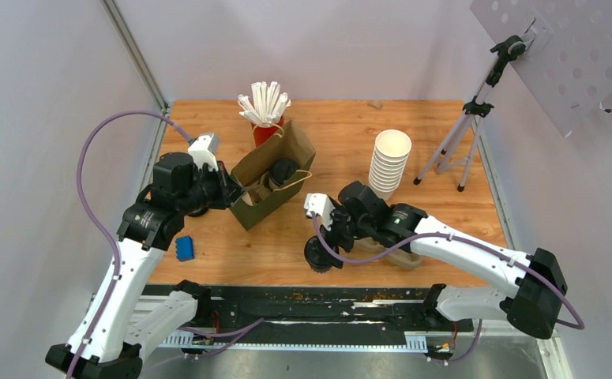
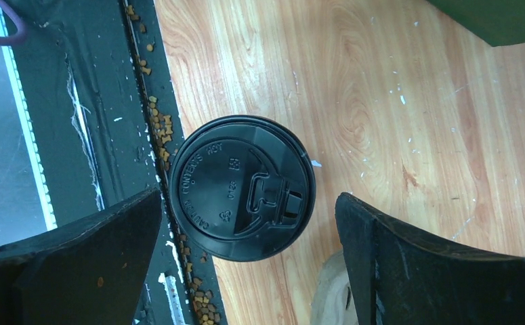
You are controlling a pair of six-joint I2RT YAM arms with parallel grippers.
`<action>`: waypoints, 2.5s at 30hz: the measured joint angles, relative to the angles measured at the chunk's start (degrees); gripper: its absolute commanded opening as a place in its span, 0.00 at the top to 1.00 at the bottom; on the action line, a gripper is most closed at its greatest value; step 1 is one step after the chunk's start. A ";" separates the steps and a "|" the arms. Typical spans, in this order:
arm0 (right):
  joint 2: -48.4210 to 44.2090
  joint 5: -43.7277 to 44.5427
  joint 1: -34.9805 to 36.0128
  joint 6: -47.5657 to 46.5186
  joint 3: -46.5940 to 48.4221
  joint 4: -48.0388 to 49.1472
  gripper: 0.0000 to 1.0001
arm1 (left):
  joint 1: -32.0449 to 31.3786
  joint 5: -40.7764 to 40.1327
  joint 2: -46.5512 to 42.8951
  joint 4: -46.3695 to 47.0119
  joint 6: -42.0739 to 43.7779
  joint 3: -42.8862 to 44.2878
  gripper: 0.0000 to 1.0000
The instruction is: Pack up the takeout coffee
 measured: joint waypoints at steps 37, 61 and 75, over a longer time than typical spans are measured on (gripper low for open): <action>-9.07 -0.87 0.59 -4.90 -14.19 13.60 0.00 | 0.00 0.00 -1.07 -0.26 0.00 0.00 1.00; -5.01 -15.17 -4.66 -12.04 -15.96 18.53 0.00 | 0.00 -0.04 -1.81 -0.22 -0.42 -0.76 1.00; -3.28 -14.84 -4.66 -12.90 -14.12 17.64 0.00 | 0.00 -0.02 -1.92 -0.22 -0.37 -0.87 1.00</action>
